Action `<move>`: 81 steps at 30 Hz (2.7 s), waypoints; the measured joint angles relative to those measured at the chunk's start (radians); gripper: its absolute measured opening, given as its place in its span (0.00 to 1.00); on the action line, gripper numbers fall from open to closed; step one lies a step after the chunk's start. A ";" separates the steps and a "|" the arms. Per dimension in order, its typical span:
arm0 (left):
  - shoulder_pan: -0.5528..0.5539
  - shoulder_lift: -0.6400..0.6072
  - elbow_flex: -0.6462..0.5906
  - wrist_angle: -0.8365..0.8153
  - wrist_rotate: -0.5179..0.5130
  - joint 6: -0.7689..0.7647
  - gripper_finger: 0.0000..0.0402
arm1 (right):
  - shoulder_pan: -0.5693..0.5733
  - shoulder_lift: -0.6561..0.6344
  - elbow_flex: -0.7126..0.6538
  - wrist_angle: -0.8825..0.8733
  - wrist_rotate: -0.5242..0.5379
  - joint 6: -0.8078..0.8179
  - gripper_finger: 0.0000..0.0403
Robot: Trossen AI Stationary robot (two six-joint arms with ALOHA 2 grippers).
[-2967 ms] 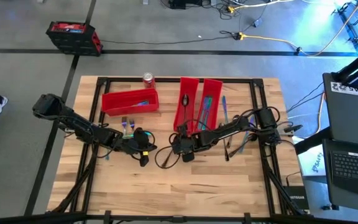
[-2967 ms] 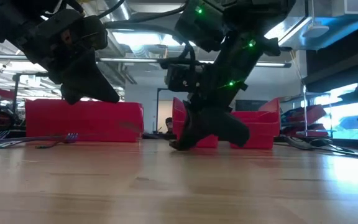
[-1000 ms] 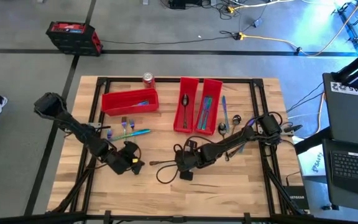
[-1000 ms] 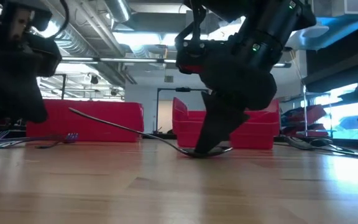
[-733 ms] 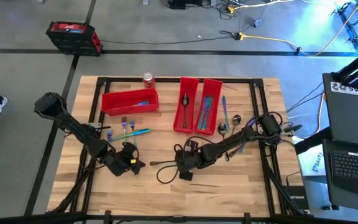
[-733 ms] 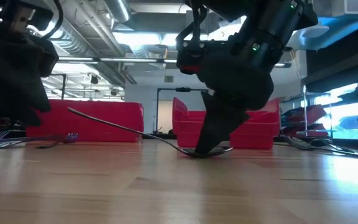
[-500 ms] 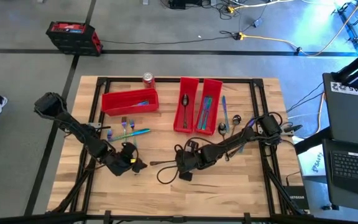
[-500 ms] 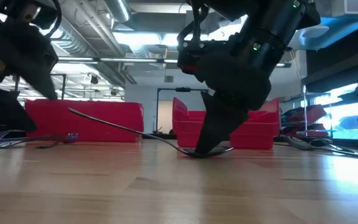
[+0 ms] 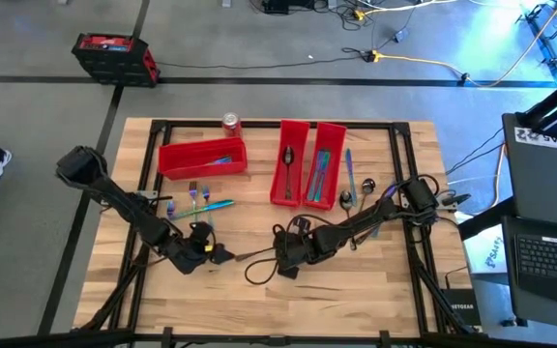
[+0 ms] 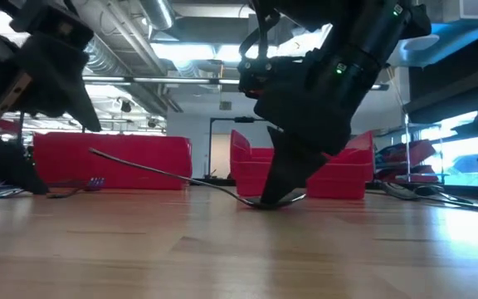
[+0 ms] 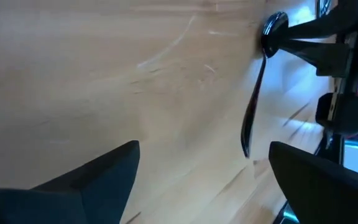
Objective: Sort silverware
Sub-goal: Put the black spoon into the middle red bin
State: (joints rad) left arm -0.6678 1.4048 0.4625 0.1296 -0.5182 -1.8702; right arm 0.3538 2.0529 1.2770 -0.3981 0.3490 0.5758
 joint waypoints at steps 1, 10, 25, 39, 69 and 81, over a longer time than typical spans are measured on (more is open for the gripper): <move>0.001 0.016 0.000 0.023 0.000 -0.010 0.86 | 0.000 0.000 0.000 0.000 -0.002 0.001 0.00; 0.016 0.151 0.001 0.265 -0.019 -0.020 0.86 | -0.001 0.000 0.000 0.004 -0.030 0.091 0.00; 0.027 0.175 0.011 0.275 -0.072 0.012 0.86 | 0.000 -0.003 -0.018 0.038 -0.040 0.124 0.00; 0.048 0.175 0.011 0.275 -0.097 0.024 0.86 | 0.046 -0.003 -0.082 0.169 0.067 0.148 0.00; 0.107 0.174 0.011 0.345 0.006 0.129 0.78 | 0.046 0.000 -0.084 0.191 0.130 0.153 0.00; 0.112 0.174 0.011 0.378 0.007 0.099 0.78 | 0.054 -0.006 -0.125 0.234 0.113 0.175 0.00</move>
State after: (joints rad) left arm -0.5555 1.5787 0.4740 0.5076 -0.5110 -1.7712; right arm 0.4076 2.0472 1.1519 -0.1642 0.4620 0.7506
